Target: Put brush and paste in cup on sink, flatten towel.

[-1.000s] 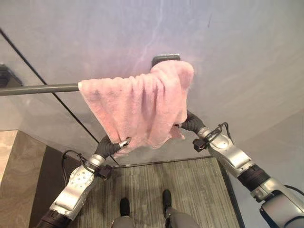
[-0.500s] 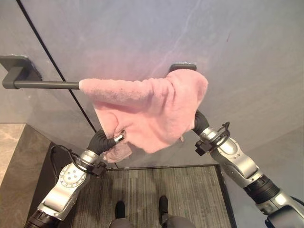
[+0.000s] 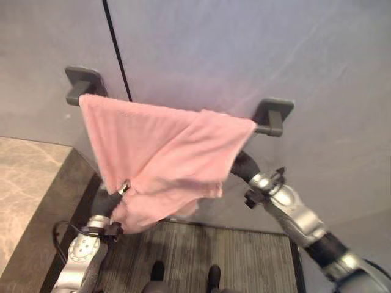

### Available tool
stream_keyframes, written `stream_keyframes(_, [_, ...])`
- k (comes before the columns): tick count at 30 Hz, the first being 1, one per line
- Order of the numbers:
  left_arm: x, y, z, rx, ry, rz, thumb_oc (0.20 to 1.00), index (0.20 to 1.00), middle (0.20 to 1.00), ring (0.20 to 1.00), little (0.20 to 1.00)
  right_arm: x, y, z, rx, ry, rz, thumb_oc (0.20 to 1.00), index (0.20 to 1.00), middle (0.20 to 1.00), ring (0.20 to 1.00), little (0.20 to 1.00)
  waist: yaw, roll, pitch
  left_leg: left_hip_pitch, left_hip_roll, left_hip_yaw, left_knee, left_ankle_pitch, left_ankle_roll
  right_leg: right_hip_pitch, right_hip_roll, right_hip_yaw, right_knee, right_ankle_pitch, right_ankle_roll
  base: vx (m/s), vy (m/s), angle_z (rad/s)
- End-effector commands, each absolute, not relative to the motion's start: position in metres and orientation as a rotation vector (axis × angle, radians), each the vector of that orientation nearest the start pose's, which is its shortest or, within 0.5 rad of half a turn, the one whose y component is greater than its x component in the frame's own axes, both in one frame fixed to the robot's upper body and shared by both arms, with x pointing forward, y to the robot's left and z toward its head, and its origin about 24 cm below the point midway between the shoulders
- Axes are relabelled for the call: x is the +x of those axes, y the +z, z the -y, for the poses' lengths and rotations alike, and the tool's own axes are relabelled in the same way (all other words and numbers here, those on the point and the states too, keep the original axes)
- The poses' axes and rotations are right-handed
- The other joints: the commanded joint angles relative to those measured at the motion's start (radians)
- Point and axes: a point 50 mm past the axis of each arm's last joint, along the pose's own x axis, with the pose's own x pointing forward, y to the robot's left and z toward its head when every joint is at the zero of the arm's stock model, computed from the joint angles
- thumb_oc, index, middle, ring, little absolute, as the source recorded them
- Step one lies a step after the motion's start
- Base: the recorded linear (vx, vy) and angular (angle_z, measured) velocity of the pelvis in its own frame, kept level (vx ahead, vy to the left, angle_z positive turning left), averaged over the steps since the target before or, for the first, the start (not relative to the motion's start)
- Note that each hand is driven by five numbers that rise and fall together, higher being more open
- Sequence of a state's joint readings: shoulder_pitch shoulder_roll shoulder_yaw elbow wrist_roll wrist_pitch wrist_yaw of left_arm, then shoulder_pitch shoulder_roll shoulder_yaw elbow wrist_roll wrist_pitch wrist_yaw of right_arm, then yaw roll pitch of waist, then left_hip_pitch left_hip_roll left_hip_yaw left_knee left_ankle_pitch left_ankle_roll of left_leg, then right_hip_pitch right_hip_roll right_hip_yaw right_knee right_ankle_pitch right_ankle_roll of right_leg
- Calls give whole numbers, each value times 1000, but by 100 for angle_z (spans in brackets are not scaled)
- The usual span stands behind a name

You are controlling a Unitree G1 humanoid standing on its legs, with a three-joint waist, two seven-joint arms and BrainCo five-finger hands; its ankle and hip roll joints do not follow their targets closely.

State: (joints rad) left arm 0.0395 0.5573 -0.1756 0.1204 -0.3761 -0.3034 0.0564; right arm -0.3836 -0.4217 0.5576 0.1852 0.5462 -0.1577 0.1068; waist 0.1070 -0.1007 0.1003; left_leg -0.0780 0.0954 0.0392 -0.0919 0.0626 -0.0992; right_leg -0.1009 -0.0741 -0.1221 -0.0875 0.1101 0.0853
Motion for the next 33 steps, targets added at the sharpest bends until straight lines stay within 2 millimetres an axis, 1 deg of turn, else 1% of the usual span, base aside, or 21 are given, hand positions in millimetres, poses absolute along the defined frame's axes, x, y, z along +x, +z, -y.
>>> stream_keyframes(1, [244, 68, -222, 288, -134, 156, 200, 200, 200, 200, 200, 299, 118, 81, 110, 629, 263, 200, 200, 200, 200, 200, 6, -9, 20, 34, -44, 21, 5, -22, 29, 17, -85, 50, 4, 29, 100, -4, 32, -1])
stream_keyframes(2, [241, 74, -224, 255, -124, 177, 200, 200, 200, 200, 200, 294, 128, 84, 109, 627, 316, 200, 200, 200, 200, 200, -1, -12, 11, 30, -44, 20, 5, -22, 28, 16, -87, 51, 2, 30, 101, 4, -3, -8])
stream_keyframes(4, [240, 75, -226, 257, -113, 180, 200, 200, 200, 200, 200, 293, 132, 87, 98, 618, 340, 200, 200, 200, 200, 200, -3, -13, 9, 28, -44, 19, 5, -22, 28, 14, -88, 52, 1, 31, 102, -12, -2, -5])
stream_keyframes(6, [242, 67, -226, 270, -83, 156, 200, 200, 200, 200, 200, 296, 125, 93, 121, 544, 317, 200, 200, 200, 200, 200, -10, -11, 11, 23, -45, 23, 5, -21, 28, 8, -88, 54, 0, 37, 104, -45, 7, 2])
stream_keyframes(8, [241, 60, -227, 263, -78, 122, 200, 200, 200, 200, 200, 291, 115, 94, 170, 528, 282, 200, 200, 200, 200, 200, -18, -5, 9, 23, -46, 26, 5, -21, 29, 7, -89, 56, 0, 36, 103, 0, 0, 0])
stream_keyframes(10, [241, 57, -227, 273, -77, 111, 200, 200, 200, 200, 200, 290, 111, 95, 168, 521, 272, 200, 200, 200, 200, 200, -19, -4, 7, 24, -46, 27, 5, -22, 30, 7, -89, 55, 0, 35, 104, 0, 0, 0])
stream_keyframes(11, [239, 52, -229, 289, -68, 86, 824, 824, 824, 824, 824, 289, 107, 97, 169, 501, 261, 200, 200, 200, 200, 200, -24, -1, 4, 25, -46, 30, 5, -23, 31, 7, -89, 58, 0, 35, 105, 0, 0, 0])
stream_keyframes(12, [239, 52, -229, 289, -68, 85, 1000, 1000, 1000, 1000, 1000, 289, 107, 97, 169, 501, 261, 200, 200, 200, 200, 200, -23, -1, 4, 25, -46, 30, 5, -23, 31, 7, -89, 58, 0, 35, 105, 0, 0, 0])
stream_keyframes(13, [237, 49, -231, 306, -56, 76, 1000, 1000, 1000, 1000, 1000, 286, 105, 100, 176, 480, 259, 1000, 1000, 1000, 1000, 1000, -26, 1, 4, 25, -45, 31, 5, -24, 31, 7, -89, 59, 0, 34, 106, 3, 3, -3])
stream_keyframes(17, [235, 42, -232, 297, -28, 54, 1000, 1000, 1000, 1000, 1000, 285, 94, 102, 240, 454, 213, 1000, 1000, 1000, 1000, 1000, -28, 1, 0, 29, -45, 37, 5, -25, 31, 5, -90, 63, 0, 36, 108, 1, -3, -5])
stream_keyframes(20, [228, 25, -236, 322, -16, -32, 1000, 1000, 1000, 1000, 1000, 283, 83, 112, 250, 411, 171, 1000, 1000, 1000, 1000, 1000, -33, 6, -5, 32, -44, 42, 5, -26, 32, 4, -88, 66, 0, 38, 108, 9, -2, -7])
stream_keyframes(21, [228, 25, -236, 322, -16, -32, 1000, 1000, 1000, 1000, 1000, 283, 83, 112, 250, 411, 171, 1000, 1000, 1000, 1000, 1000, -33, 6, -5, 32, -44, 42, 5, -26, 32, 4, -88, 66, 0, 38, 108, 5, -1, -13])
stream_keyframes(22, [224, 12, -240, 358, -9, -97, 1000, 1000, 1000, 1000, 1000, 281, 72, 118, 258, 379, 125, 1000, 1000, 1000, 1000, 1000, -40, 8, -9, 32, -42, 43, 5, -26, 31, 3, -87, 69, 0, 37, 107, 3, -2, -12])
stream_keyframes(23, [224, 12, -240, 358, -9, -97, 1000, 1000, 1000, 1000, 1000, 281, 72, 118, 258, 379, 125, 1000, 1000, 1000, 1000, 1000, -40, 8, -9, 32, -42, 44, 5, -26, 31, 3, -87, 69, 0, 37, 107, 5, -2, -5])
stream_keyframes(24, [220, 1, -241, 376, -15, -151, 1000, 1000, 1000, 1000, 1000, 280, 64, 122, 266, 355, 95, 1000, 1000, 1000, 1000, 1000, -44, 9, -10, 33, -41, 46, 5, -27, 32, 2, -86, 71, 0, 38, 108, 0, 0, 0])
stream_keyframes(27, [214, -15, -246, 403, -10, -232, 1000, 1000, 1000, 1000, 1000, 275, 45, 133, 309, 286, 16, 1000, 1000, 1000, 1000, 1000, -58, 14, -18, 37, -39, 52, 5, -29, 30, 2, -86, 73, 0, 39, 108, 0, 0, 0])
stream_keyframes(28, [214, -15, -246, 403, -10, -232, 1000, 1000, 1000, 1000, 1000, 275, 45, 133, 309, 286, 16, 1000, 1000, 1000, 1000, 1000, -58, 14, -18, 37, -39, 52, 5, -29, 30, 2, -86, 73, 0, 39, 108, 0, 0, 0])
stream_keyframes(29, [208, -29, -250, 451, -19, -307, 1000, 1000, 1000, 1000, 1000, 271, 26, 142, 327, 227, -55, 1000, 1000, 1000, 1000, 1000, -67, 16, -21, 39, -39, 55, 5, -30, 30, 2, -85, 77, 0, 39, 107, 7, 9, -3])
stream_keyframes(30, [204, -40, -253, 488, -19, -372, 1000, 1000, 1000, 1000, 1000, 270, 16, 142, 344, 204, -97, 1000, 1000, 1000, 1000, 1000, -73, 17, -23, 41, -38, 58, 5, -31, 30, 2, -84, 78, 0, 40, 106, 12, 14, -9])
stream_keyframes(31, [203, -44, -254, 535, -14, -393, 1000, 1000, 1000, 1000, 1000, 269, 6, 145, 365, 150, -140, 1000, 1000, 1000, 1000, 1000, -76, 19, -24, 43, -37, 62, 5, -32, 29, 2, -84, 80, 0, 39, 105, 7, 13, -14])
stream_keyframes(33, [204, -43, -253, 552, -10, -379, 1000, 1000, 1000, 1000, 1000, 269, 3, 150, 368, 110, -144, 1000, 1000, 1000, 1000, 1000, -80, 20, -25, 44, -36, 65, 5, -33, 29, 1, -83, 83, 0, 39, 106, 8, 13, -18])
